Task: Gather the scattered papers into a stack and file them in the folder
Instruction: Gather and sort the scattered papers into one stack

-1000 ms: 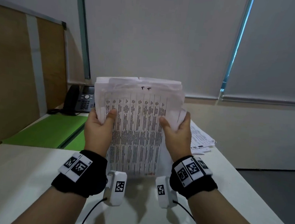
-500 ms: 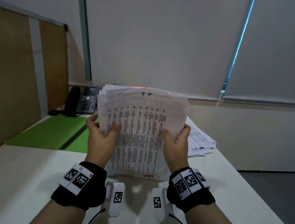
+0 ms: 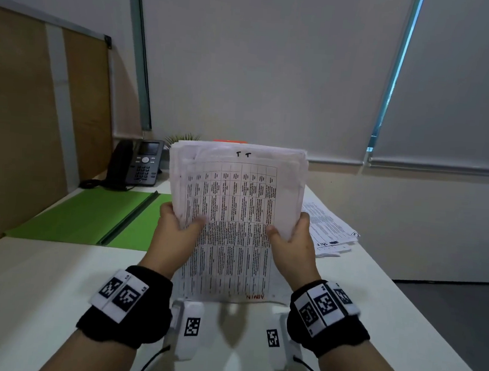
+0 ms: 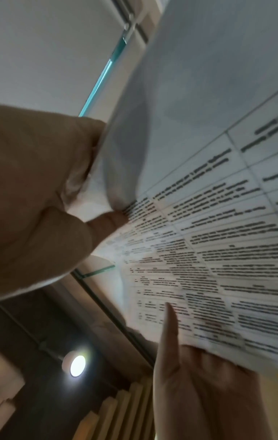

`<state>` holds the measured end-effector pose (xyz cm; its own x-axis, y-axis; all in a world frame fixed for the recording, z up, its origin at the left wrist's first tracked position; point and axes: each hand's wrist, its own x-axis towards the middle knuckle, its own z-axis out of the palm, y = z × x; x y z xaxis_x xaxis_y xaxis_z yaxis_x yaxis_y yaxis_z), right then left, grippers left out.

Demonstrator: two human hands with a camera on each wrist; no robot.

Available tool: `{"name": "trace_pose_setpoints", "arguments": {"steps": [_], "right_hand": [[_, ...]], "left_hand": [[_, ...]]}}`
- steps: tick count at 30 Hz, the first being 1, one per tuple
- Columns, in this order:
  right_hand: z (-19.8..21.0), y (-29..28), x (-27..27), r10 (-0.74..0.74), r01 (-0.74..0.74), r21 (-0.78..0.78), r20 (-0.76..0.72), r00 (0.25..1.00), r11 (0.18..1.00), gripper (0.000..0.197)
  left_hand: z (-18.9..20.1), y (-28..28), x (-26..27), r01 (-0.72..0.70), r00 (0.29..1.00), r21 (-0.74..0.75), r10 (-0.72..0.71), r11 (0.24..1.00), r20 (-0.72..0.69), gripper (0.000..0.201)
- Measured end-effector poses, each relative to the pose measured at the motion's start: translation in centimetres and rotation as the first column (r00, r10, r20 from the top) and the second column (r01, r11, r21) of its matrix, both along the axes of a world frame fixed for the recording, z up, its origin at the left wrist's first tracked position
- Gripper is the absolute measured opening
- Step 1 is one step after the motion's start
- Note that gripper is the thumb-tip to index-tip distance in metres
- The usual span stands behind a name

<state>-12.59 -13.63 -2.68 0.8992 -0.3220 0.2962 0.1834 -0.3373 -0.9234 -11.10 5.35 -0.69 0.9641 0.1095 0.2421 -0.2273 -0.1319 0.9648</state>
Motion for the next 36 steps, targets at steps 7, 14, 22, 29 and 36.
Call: {"name": "trace_pose_setpoints", "arguments": {"steps": [7,14,22,29,36], "right_hand": [[1.2,-1.4,0.9,0.099,-0.1,0.226,0.015,0.995,0.969,0.061],[0.0,-1.8,0.7,0.116,-0.103,0.168,-0.071,0.991,0.98,0.058],[0.4,-1.6,-0.9,0.11,-0.107,0.036,-0.078,0.991,0.994,0.053],[0.1,-1.3,-1.3,0.12,-0.123,-0.019,-0.099,0.988,0.992,0.056],[0.9,-1.7,0.7,0.048,-0.048,0.022,-0.032,0.998,0.999,0.048]], "left_hand": [[7.2,1.6,0.5,0.067,0.98,0.018,-0.069,0.998,0.188,0.096],[1.8,1.1,1.4,0.082,0.994,0.036,-0.084,0.996,0.073,0.05],[0.8,-0.2,1.0,0.004,0.996,0.011,-0.005,1.0,0.09,0.037],[-0.4,0.6,0.5,0.061,0.998,0.04,-0.061,0.997,0.001,0.034],[0.7,-0.2,2.4,-0.007,0.992,0.082,-0.004,0.997,0.127,0.031]]}}
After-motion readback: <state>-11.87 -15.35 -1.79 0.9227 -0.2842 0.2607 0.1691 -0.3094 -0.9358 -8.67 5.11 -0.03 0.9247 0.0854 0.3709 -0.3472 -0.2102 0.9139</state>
